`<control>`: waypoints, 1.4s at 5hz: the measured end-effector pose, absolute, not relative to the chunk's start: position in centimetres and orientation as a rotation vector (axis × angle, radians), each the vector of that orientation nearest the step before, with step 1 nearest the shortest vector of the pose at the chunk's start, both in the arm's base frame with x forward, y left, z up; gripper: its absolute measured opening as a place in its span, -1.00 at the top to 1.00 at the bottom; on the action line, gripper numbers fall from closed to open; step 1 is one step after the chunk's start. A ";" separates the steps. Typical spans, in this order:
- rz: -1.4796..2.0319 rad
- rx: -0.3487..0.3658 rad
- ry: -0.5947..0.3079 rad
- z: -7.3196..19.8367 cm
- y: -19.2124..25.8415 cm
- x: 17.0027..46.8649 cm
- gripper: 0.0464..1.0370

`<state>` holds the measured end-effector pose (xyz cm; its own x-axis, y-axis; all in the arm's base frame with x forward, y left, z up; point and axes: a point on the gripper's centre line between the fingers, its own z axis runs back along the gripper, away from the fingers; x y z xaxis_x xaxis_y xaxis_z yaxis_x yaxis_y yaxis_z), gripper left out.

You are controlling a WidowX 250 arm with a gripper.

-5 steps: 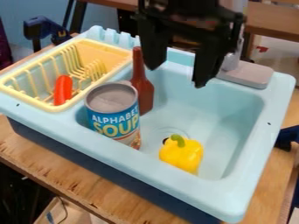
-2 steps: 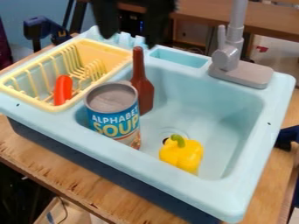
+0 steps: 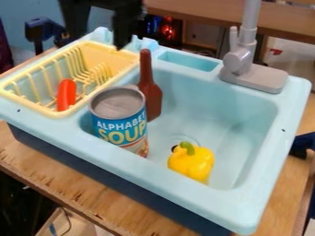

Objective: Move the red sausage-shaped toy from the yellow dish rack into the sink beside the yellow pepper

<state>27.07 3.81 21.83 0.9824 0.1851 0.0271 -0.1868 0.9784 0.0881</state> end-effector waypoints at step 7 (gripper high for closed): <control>0.402 0.117 -0.041 15.1 11.6 28.3 -0.93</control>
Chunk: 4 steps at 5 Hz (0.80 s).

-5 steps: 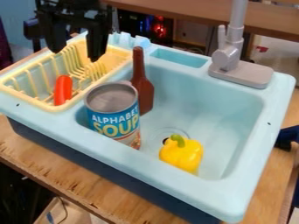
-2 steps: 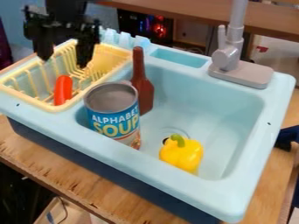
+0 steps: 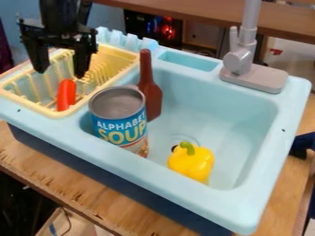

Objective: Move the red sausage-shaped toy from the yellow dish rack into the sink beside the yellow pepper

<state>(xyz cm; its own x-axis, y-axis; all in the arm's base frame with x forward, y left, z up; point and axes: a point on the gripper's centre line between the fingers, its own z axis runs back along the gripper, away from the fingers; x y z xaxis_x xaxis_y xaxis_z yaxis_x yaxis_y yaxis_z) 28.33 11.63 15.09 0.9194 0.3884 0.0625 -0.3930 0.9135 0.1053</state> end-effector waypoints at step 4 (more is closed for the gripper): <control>0.468 0.095 0.062 11.5 12.9 28.3 -0.93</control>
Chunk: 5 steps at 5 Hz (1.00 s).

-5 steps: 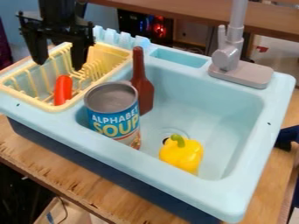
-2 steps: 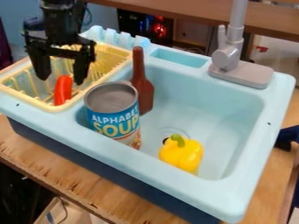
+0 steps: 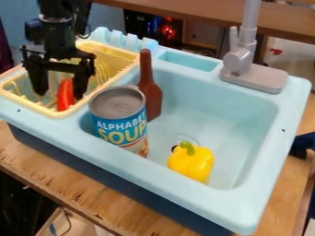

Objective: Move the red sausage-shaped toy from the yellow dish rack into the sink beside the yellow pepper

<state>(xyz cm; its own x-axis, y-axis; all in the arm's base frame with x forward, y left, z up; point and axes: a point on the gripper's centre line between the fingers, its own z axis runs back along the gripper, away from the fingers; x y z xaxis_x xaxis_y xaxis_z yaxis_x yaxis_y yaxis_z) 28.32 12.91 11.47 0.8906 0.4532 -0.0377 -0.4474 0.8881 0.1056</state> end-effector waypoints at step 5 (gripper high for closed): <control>0.486 0.055 0.102 9.5 9.9 29.1 -0.08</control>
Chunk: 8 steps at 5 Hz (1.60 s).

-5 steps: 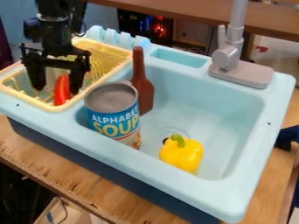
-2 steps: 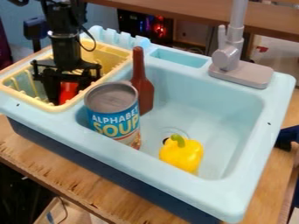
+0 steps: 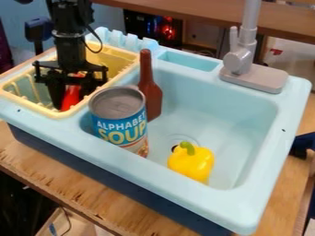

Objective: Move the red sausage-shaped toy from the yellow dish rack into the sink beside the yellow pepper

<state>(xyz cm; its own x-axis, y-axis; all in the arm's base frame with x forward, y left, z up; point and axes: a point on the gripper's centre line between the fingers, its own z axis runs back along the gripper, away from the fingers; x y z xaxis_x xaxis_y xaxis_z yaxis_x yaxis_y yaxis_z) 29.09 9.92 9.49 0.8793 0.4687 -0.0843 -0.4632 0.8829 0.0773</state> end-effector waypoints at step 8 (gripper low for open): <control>0.402 -0.056 -0.296 23.8 -4.8 26.6 -0.04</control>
